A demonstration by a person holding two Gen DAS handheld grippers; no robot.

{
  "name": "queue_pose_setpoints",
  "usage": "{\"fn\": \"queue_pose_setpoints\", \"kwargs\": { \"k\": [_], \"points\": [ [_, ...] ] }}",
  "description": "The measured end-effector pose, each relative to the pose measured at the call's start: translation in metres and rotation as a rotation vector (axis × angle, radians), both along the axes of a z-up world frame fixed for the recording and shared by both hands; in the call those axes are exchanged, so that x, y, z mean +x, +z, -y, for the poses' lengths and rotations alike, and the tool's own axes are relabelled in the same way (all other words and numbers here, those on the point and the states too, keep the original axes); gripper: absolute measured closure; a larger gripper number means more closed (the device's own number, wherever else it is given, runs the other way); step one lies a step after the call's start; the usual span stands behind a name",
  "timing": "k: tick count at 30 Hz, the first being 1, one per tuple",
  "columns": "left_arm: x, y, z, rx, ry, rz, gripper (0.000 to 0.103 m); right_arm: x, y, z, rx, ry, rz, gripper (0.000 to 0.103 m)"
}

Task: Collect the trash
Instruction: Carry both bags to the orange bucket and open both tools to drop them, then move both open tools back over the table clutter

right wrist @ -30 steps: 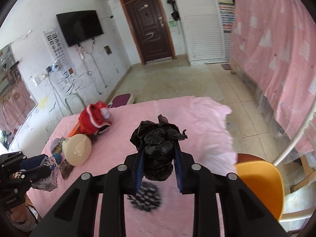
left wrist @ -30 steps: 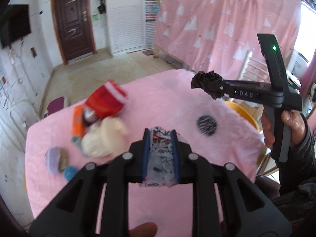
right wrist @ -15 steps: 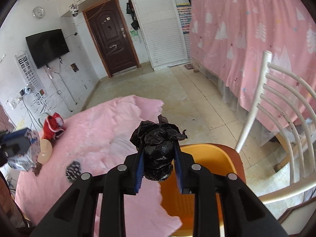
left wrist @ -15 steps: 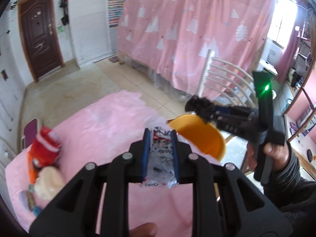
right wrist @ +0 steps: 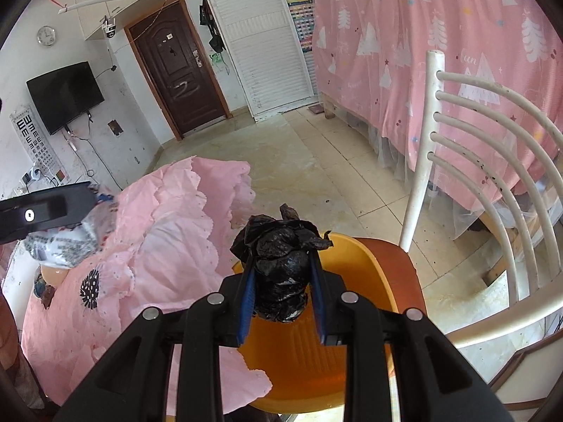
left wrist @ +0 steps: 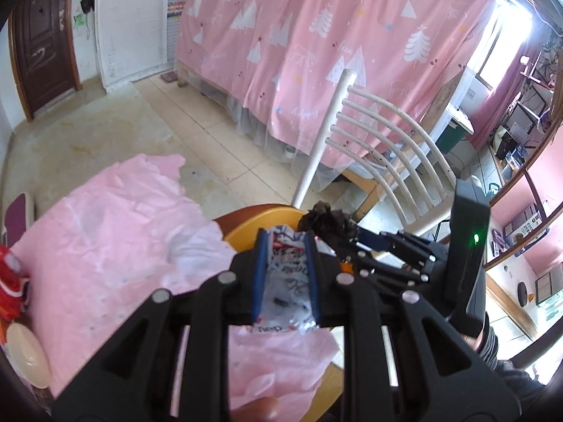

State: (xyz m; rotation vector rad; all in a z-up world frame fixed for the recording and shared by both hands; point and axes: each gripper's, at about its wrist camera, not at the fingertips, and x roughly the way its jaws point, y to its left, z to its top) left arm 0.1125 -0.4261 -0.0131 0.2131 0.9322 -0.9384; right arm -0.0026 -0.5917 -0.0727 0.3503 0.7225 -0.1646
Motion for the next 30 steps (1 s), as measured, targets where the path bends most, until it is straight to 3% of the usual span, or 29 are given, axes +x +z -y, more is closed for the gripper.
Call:
{"fn": "queue_pose_setpoints", "kwargs": {
  "k": [2,6,9,13,17,30],
  "points": [
    [0.0,-0.002,0.003,-0.003,0.006,-0.018,0.083,0.0,-0.002,0.002,0.002,-0.001,-0.007,0.086],
    [0.003,-0.008,0.013,-0.002,0.013,-0.047,0.064,-0.003,-0.003,0.006,0.007,-0.016,-0.008,0.083],
    [0.003,-0.009,0.017,0.003,0.02,-0.053,0.059,-0.005,-0.004,0.009,0.011,-0.028,-0.008,0.081],
    [0.001,-0.006,0.012,0.003,0.028,-0.049,0.059,-0.003,-0.004,0.008,0.006,-0.033,-0.015,0.073],
    [0.003,0.0,-0.002,-0.012,0.051,-0.044,0.059,-0.001,-0.001,0.003,-0.017,-0.033,-0.018,0.057],
    [0.012,0.026,-0.082,-0.08,0.17,-0.008,0.055,0.022,0.037,-0.047,-0.082,0.024,0.009,0.052]
  ]
}}
